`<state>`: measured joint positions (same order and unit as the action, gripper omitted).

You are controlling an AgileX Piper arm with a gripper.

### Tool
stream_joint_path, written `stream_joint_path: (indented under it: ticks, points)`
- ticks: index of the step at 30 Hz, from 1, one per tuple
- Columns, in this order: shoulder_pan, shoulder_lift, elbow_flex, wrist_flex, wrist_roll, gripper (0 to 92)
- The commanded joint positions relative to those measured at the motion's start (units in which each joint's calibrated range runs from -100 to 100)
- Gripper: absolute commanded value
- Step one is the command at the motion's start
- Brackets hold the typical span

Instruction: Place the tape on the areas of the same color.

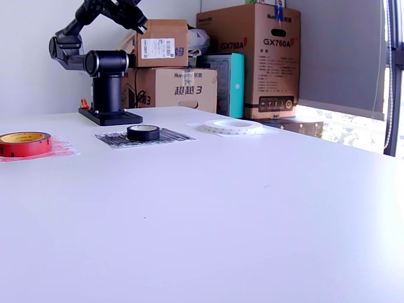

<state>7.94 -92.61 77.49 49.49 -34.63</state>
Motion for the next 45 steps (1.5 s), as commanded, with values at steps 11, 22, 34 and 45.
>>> stream_joint_path:
  ticks: [11,22,34,45]
  points:
    - [-0.7,-6.7,12.2,-25.1,-2.5,7.3]
    - [-0.3,-6.7,19.7,-36.7,-3.1,7.3]
    - [-0.9,-6.5,22.1,-37.7,-4.0,7.4]
    - [-1.1,-6.5,22.1,-37.7,-4.0,7.5]
